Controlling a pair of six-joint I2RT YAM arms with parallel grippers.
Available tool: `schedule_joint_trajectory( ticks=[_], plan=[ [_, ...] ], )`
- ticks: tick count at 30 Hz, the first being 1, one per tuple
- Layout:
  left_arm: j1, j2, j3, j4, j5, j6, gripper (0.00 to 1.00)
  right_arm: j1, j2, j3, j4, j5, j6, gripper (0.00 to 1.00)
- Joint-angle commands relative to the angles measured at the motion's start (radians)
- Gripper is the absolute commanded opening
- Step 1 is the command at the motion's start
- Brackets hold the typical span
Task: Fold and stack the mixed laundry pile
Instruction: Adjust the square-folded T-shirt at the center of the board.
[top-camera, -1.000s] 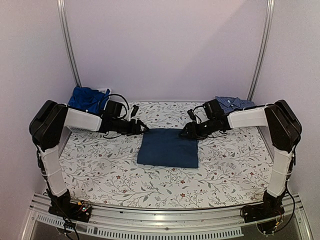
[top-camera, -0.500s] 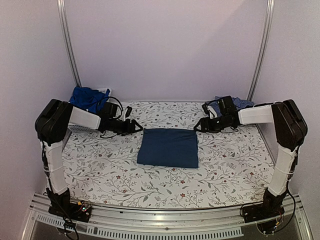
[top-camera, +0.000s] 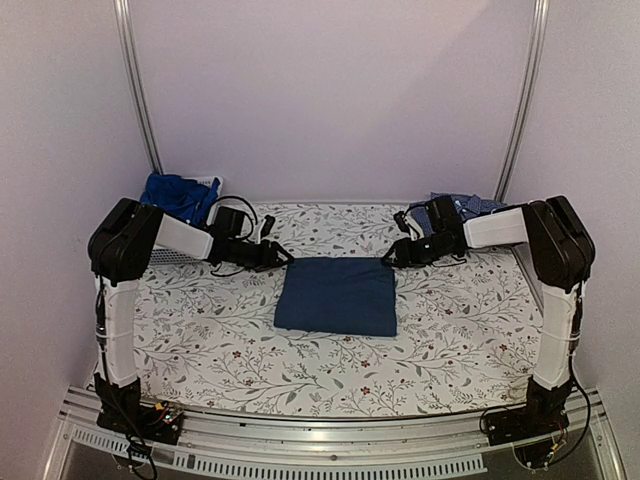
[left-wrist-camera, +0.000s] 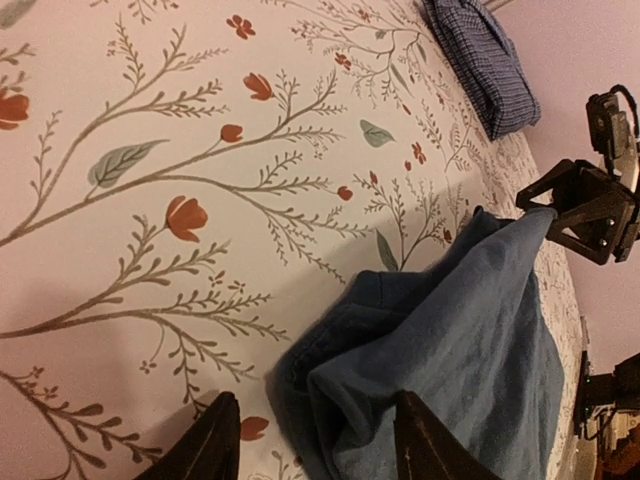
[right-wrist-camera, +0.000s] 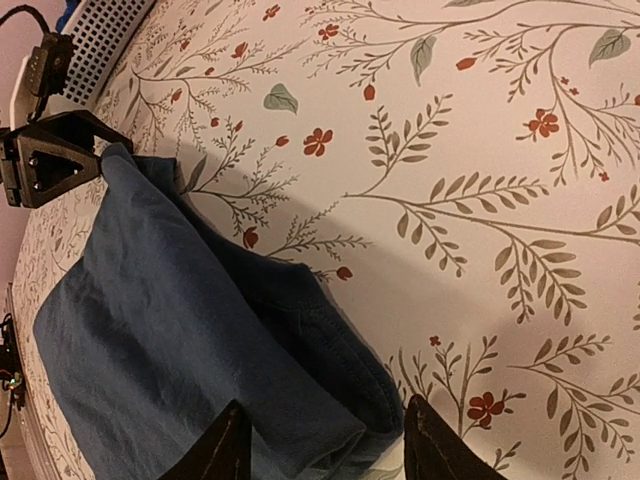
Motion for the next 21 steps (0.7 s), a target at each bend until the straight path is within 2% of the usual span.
schedule_joint_trajectory(
  ticks=[1,7,9,12,18,21],
  plan=[
    [-0.012,0.035,0.031,0.038,0.036,0.002,0.47,0.002,0.036,0.049,0.004,-0.033,-0.014,0.44],
    [-0.02,0.006,0.022,0.075,0.063,-0.014,0.23,0.002,0.017,0.035,-0.001,-0.068,-0.009,0.09],
    [-0.023,-0.012,0.013,0.085,0.066,-0.015,0.14,0.002,-0.006,0.02,-0.004,-0.063,-0.005,0.02],
    [-0.027,-0.038,0.002,0.089,0.064,-0.019,0.0,-0.002,-0.051,-0.012,-0.007,-0.054,0.006,0.0],
    [-0.031,-0.065,0.001,0.081,0.042,-0.024,0.0,-0.039,-0.139,-0.06,-0.018,-0.041,0.036,0.0],
    [-0.032,-0.048,0.016,0.077,0.034,-0.029,0.0,-0.063,-0.134,-0.058,-0.02,-0.039,0.042,0.0]
  ],
)
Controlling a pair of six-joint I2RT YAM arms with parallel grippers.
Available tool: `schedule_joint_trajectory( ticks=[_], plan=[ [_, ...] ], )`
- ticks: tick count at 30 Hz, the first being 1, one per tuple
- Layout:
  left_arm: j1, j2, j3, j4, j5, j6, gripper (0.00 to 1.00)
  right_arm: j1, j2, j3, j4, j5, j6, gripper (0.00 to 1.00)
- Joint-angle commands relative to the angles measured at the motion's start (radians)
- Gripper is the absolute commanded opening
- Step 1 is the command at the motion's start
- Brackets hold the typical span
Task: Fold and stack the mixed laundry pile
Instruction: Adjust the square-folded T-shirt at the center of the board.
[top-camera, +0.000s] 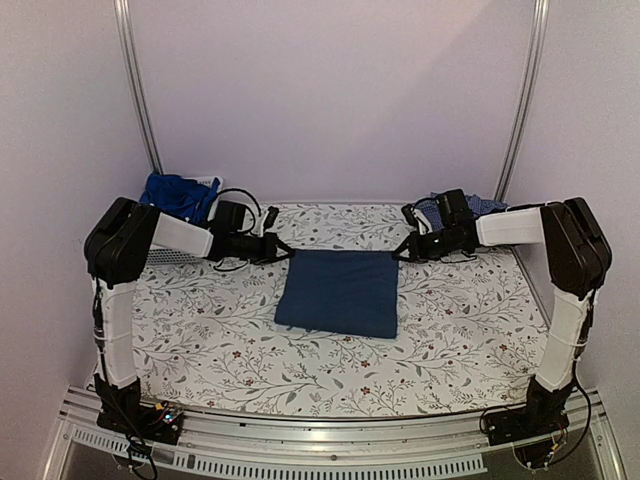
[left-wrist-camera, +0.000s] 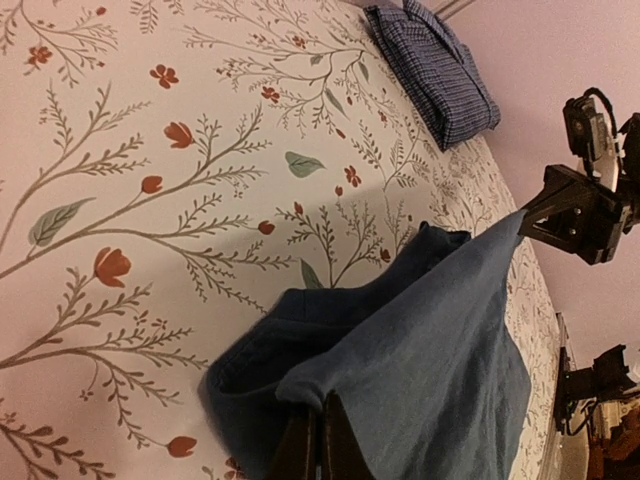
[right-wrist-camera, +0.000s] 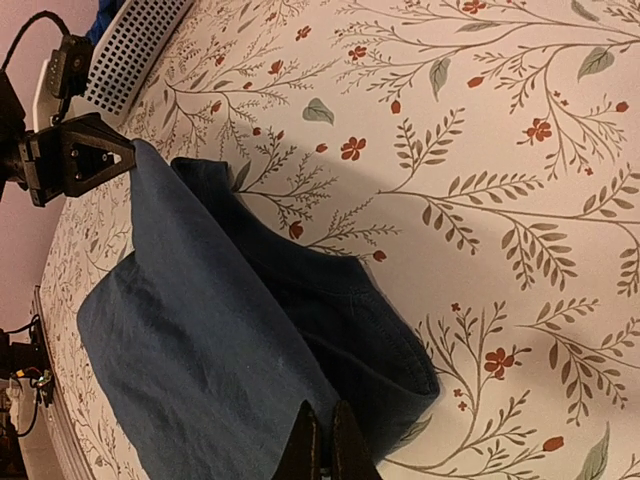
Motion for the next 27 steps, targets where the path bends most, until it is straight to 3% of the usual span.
schedule_joint_trajectory(
  ticks=[1,9,18,20,22,24,27],
  plan=[
    [-0.012,-0.006,0.029,0.012,-0.018,-0.005,0.0,-0.039,-0.02,0.001,-0.01,0.009,0.021,0.0],
    [-0.024,0.125,0.145,-0.052,-0.06,-0.015,0.0,-0.042,0.132,0.09,-0.031,0.061,0.024,0.0],
    [-0.014,0.146,0.177,-0.091,-0.112,-0.026,0.0,-0.053,0.226,0.187,-0.069,0.202,0.063,0.0],
    [-0.014,0.121,0.168,-0.094,-0.128,-0.023,0.1,-0.053,0.232,0.203,-0.073,0.203,0.063,0.09],
    [-0.015,0.065,0.131,-0.083,-0.163,-0.024,0.32,-0.054,0.223,0.213,-0.084,0.205,0.061,0.15],
    [-0.016,-0.014,0.076,-0.06,-0.212,-0.024,0.49,-0.053,0.178,0.205,-0.093,0.218,0.054,0.32],
    [-0.022,-0.15,-0.002,-0.051,-0.24,-0.005,0.63,-0.05,0.085,0.154,-0.089,0.189,0.06,0.54]
  ],
)
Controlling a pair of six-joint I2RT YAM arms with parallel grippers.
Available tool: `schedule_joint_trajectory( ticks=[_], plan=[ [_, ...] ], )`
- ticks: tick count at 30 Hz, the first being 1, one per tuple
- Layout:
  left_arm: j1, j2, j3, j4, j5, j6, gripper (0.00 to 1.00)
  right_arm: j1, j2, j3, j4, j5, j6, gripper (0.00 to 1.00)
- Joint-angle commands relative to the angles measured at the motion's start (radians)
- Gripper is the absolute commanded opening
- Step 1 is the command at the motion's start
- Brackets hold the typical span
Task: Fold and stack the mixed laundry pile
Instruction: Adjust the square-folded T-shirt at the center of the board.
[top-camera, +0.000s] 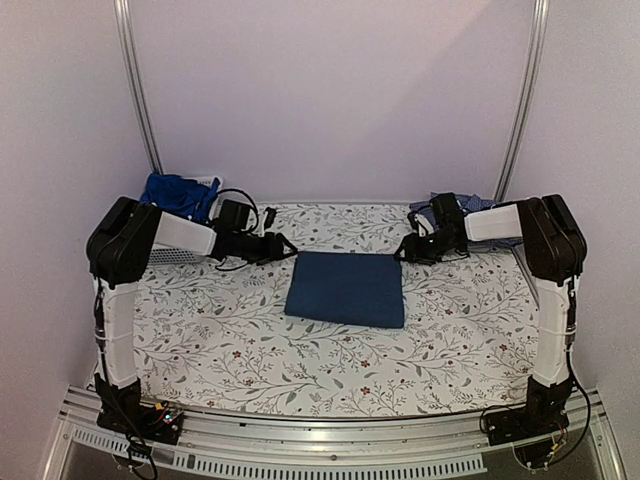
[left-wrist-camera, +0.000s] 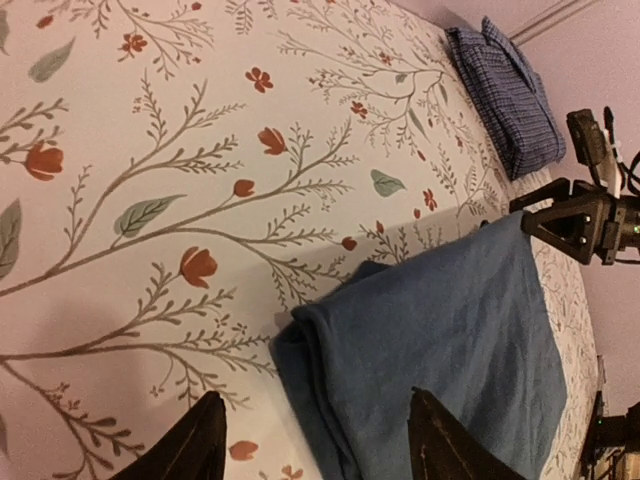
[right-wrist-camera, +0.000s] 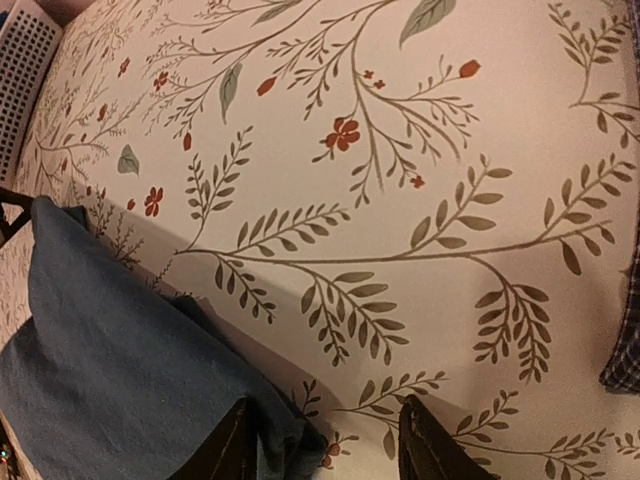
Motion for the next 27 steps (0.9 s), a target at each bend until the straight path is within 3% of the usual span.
schedule_joint_trajectory(
  ticks=[1,4,9,17,21,27],
  plan=[
    [-0.008,-0.24,-0.102,0.031,-0.064,0.027,0.65,0.0,-0.173,-0.052,-0.011,-0.01,0.01,0.59],
    [-0.047,-0.341,-0.2,0.059,0.01,0.032,0.67,0.057,-0.276,-0.113,0.002,-0.063,0.038,0.66],
    [-0.17,-0.421,-0.311,0.063,0.078,0.028,0.69,0.206,-0.368,-0.215,0.077,-0.154,0.131,0.68],
    [-0.296,-0.336,-0.382,0.147,0.136,-0.062,0.69,0.349,-0.319,-0.361,0.297,-0.215,0.351,0.68],
    [-0.29,-0.218,-0.371,0.162,0.11,-0.096,0.69,0.347,-0.209,-0.403,0.353,-0.229,0.412,0.68],
    [-0.192,-0.172,-0.502,0.321,0.142,-0.23,0.69,0.298,-0.124,-0.527,0.412,-0.249,0.441,0.68]
  ],
)
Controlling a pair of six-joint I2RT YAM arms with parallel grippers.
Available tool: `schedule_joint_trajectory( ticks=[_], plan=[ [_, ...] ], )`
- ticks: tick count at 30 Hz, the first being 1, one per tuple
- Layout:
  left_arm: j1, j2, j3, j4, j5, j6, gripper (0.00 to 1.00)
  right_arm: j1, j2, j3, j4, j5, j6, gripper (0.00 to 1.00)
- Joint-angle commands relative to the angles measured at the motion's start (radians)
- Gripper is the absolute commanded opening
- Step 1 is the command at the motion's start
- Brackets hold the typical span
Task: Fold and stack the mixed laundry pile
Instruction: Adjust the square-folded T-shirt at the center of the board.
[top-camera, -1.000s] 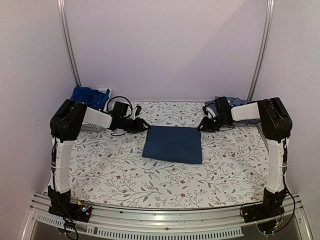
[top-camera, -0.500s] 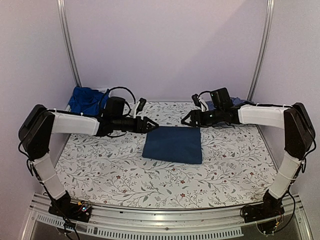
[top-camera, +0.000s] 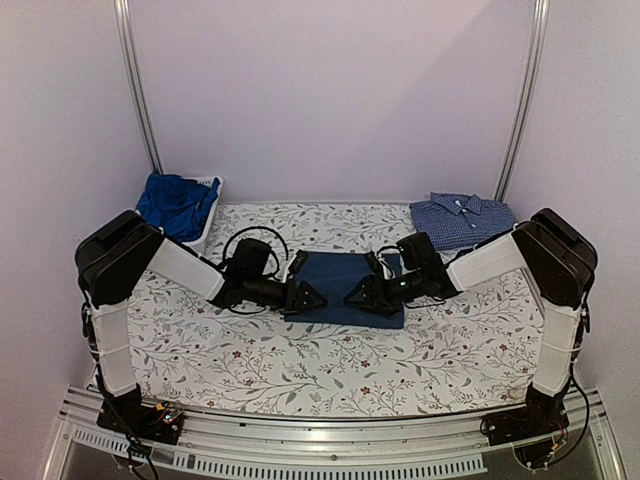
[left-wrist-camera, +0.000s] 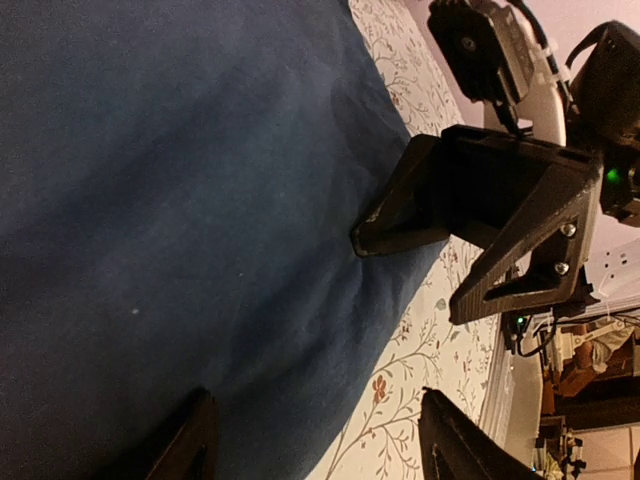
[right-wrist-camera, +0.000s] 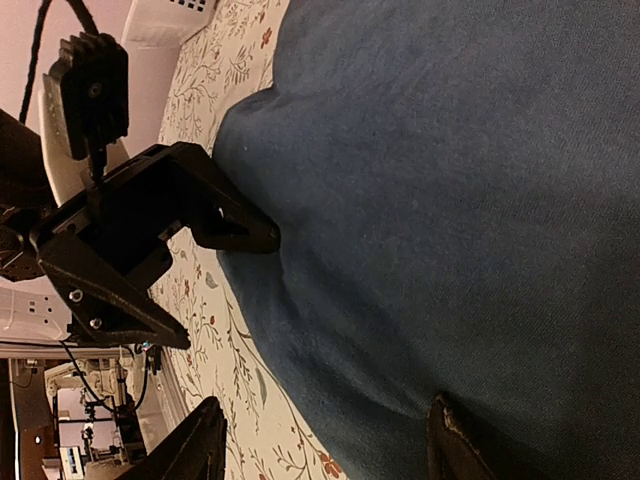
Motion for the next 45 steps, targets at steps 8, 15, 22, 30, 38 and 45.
schedule_joint_trajectory(
  ticks=[8,15,22,30,38,45],
  plan=[
    [0.096,-0.147,-0.241,0.103,-0.01,-0.071,0.71,-0.062,-0.017,-0.163,-0.011,-0.002,-0.033,0.67],
    [0.048,-0.209,-0.04,-0.046,-0.019,0.016,0.72,-0.059,-0.175,-0.093,-0.033,-0.054,-0.081,0.67],
    [0.1,-0.044,0.177,-0.099,-0.109,0.012,0.58,0.039,-0.128,0.01,-0.031,-0.001,-0.02,0.6],
    [0.174,0.114,0.362,-0.234,-0.242,0.057,0.49,0.113,0.057,0.181,-0.019,0.053,0.018,0.47],
    [0.189,0.229,0.479,-0.287,-0.269,0.077,0.43,0.131,0.198,0.218,-0.021,0.054,0.021,0.41],
    [0.185,0.287,0.55,-0.296,-0.238,0.072,0.29,0.134,0.215,0.185,-0.017,0.053,0.019,0.4]
  ],
)
